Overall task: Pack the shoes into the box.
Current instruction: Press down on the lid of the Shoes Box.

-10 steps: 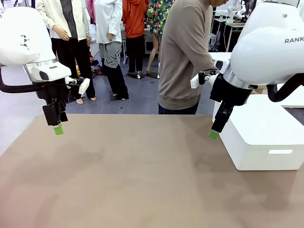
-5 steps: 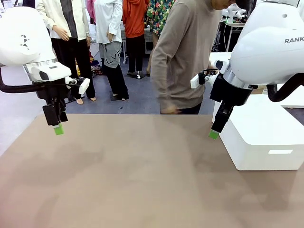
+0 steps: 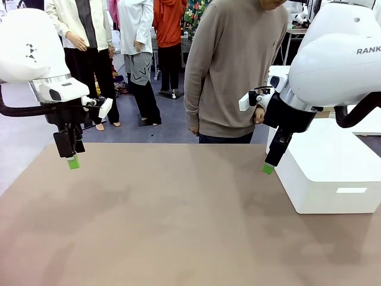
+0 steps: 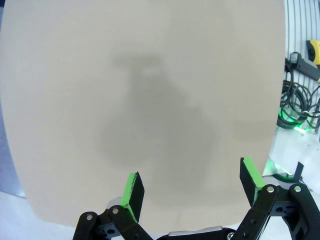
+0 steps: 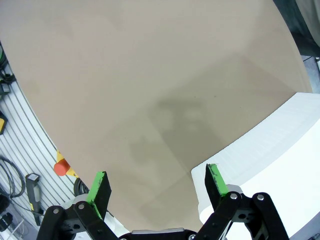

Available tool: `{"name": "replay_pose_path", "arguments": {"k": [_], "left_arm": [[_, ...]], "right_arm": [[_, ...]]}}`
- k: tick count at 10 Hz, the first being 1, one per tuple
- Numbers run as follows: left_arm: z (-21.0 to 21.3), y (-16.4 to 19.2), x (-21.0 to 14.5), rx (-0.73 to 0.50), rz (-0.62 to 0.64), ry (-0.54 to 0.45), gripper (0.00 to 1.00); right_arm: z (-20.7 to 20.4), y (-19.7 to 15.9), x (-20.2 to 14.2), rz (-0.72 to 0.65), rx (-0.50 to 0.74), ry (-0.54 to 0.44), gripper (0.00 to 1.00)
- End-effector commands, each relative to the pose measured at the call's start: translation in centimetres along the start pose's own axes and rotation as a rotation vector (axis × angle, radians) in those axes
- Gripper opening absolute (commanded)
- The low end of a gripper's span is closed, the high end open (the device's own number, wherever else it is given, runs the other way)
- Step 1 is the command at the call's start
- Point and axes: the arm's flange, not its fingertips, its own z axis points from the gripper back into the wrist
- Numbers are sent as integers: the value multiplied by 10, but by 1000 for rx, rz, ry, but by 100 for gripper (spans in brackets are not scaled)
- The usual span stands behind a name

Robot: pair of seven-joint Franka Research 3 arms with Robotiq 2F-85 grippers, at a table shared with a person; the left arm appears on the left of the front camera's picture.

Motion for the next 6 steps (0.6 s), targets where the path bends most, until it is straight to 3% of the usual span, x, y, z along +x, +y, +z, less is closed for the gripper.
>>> {"name": "replay_pose_path", "arguments": {"k": [1, 6], "left_arm": [[2, -2, -2, -2, 4, 6, 100], [2, -2, -2, -2, 4, 6, 100]], "right_arm": [[3, -1, 0, -3, 5, 1, 100], [3, -1, 0, -3, 5, 1, 100]]}}
